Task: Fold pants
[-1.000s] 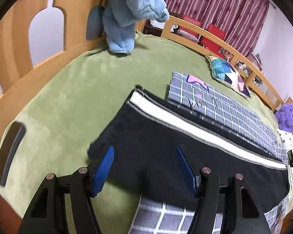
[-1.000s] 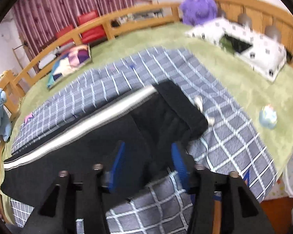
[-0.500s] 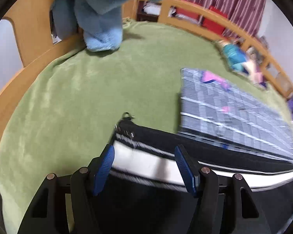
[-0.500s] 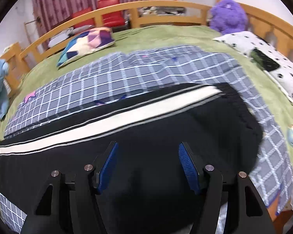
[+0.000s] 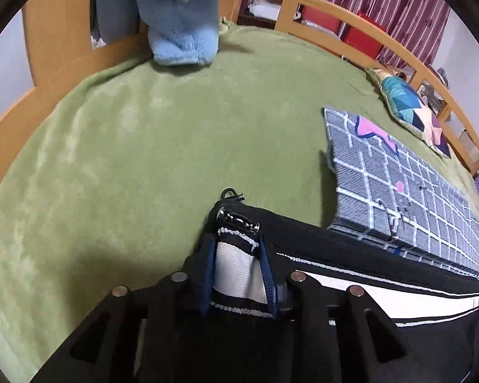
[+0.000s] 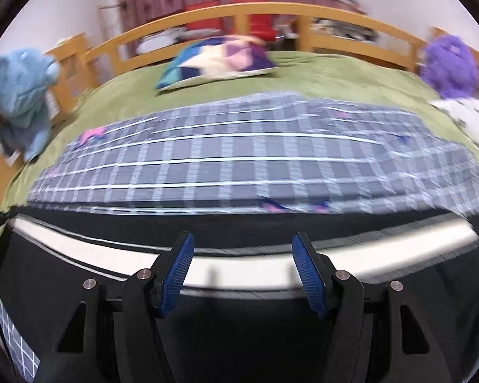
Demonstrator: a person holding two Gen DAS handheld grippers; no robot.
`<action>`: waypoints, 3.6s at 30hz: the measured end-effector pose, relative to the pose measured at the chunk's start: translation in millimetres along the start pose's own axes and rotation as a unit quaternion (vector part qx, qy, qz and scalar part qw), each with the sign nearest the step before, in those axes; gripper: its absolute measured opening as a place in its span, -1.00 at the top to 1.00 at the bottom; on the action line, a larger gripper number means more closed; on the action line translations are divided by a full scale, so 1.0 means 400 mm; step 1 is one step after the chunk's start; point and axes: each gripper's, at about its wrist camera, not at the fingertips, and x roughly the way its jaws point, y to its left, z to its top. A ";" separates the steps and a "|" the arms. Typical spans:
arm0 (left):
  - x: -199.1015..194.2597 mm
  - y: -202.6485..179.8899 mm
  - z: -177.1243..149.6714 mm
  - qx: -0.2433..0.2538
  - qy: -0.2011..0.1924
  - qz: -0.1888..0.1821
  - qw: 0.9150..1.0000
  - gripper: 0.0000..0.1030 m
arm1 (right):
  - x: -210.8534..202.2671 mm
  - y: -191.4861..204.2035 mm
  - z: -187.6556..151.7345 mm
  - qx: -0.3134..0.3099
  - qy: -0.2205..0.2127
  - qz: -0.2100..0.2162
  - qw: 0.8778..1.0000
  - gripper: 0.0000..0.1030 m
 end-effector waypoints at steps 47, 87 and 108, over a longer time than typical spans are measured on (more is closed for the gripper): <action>0.003 -0.195 -0.044 0.115 0.007 0.014 0.993 -0.19 | 0.195 -0.097 -0.011 -0.023 0.021 -0.102 0.994 -0.09; -0.227 0.133 -0.387 -0.080 0.015 -0.074 0.994 -0.27 | -0.176 -0.159 -0.390 0.092 0.043 -0.091 0.991 -0.20; -0.281 0.089 -0.220 -0.080 -0.047 -0.022 0.995 0.50 | -0.193 -0.194 -0.362 0.154 0.020 -0.064 0.986 -0.24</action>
